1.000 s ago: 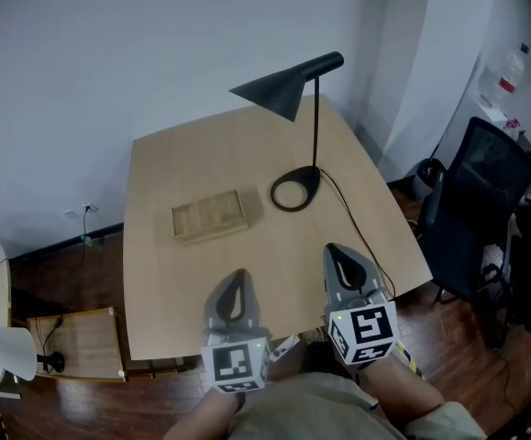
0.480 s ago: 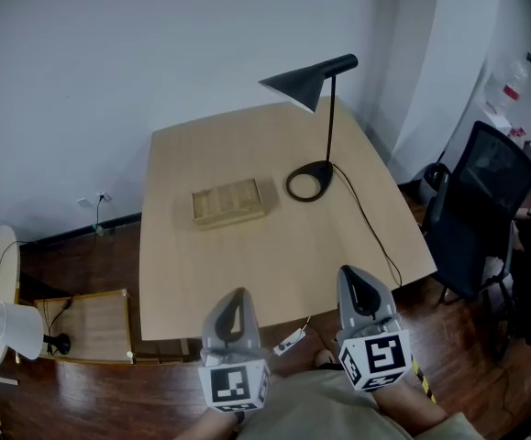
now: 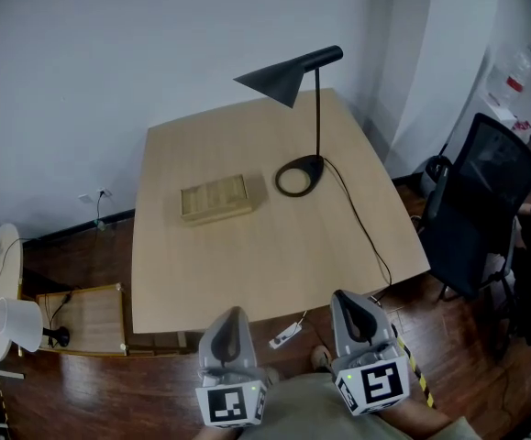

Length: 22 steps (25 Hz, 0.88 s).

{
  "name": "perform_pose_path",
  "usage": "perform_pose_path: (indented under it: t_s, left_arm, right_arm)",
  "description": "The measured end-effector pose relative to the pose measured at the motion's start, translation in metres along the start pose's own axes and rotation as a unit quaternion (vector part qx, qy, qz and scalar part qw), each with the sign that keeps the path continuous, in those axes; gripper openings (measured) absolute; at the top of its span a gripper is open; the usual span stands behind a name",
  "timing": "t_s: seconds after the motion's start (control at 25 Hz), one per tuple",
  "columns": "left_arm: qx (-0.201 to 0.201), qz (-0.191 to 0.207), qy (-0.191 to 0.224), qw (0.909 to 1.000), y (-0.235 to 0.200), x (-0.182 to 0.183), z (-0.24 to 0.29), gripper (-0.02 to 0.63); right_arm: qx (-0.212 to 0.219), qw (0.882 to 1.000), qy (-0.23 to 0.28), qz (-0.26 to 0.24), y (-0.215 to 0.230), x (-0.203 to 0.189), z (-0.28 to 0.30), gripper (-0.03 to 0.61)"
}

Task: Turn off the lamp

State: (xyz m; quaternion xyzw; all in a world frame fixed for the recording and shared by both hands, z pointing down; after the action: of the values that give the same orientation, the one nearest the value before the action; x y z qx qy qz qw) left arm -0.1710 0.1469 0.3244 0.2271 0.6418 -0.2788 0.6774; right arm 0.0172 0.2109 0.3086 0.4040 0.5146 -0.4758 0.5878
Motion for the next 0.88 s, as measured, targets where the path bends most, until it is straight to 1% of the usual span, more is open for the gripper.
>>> perform_pose_path:
  t_s: [0.04,0.12,0.2,0.32,0.4,0.56,0.72,0.88]
  left_arm:
    - [0.0,-0.004,-0.002,1.0,0.004,-0.001,0.001,0.0]
    - [0.003,0.005,-0.001,1.0,0.008,-0.005,0.001,0.0]
    - [-0.001,0.014,0.002,0.9999,0.015,-0.007,0.002,0.0]
    - [-0.016,-0.002,-0.005,0.9999,0.031,-0.006,0.004,0.0]
    - [-0.02,-0.004,-0.011,0.9997,0.037,-0.009,0.003,0.0]
    - [-0.02,0.011,-0.007,0.9997,0.038,-0.01,0.002,0.0]
    - [-0.02,0.016,-0.008,0.9996,0.038,-0.012,-0.001,0.0]
    - [-0.03,0.014,-0.006,0.9994,0.042,-0.01,0.0,0.0]
  right_arm:
    - [-0.001,1.0,-0.003,0.005,0.003,-0.002,-0.003,0.0]
    - [-0.002,1.0,-0.007,0.017,0.009,-0.006,-0.009,0.0]
    - [0.003,1.0,-0.014,0.01,0.012,-0.011,-0.014,0.0]
    - [0.005,1.0,-0.02,0.007,0.016,-0.016,-0.02,0.0]
    - [0.005,1.0,-0.021,0.009,0.018,-0.017,-0.022,0.0]
    - [0.003,1.0,-0.023,0.008,0.02,-0.018,-0.025,0.0]
    - [0.002,1.0,-0.024,0.007,0.019,-0.019,-0.029,0.0]
    - [-0.001,1.0,-0.023,0.004,0.02,-0.017,-0.032,0.0]
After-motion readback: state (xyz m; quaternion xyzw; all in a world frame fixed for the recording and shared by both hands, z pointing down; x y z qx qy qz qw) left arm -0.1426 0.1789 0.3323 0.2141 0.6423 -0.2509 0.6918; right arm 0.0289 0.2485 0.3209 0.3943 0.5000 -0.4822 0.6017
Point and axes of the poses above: the fingertips, and each gripper's own axes: z forward along the fingers, y to its right, x out of its top, the point moved 6 cm from there along -z, backward along the fingers, and after that the axes turned 15 degrees about -x, right-handed, at the moved point
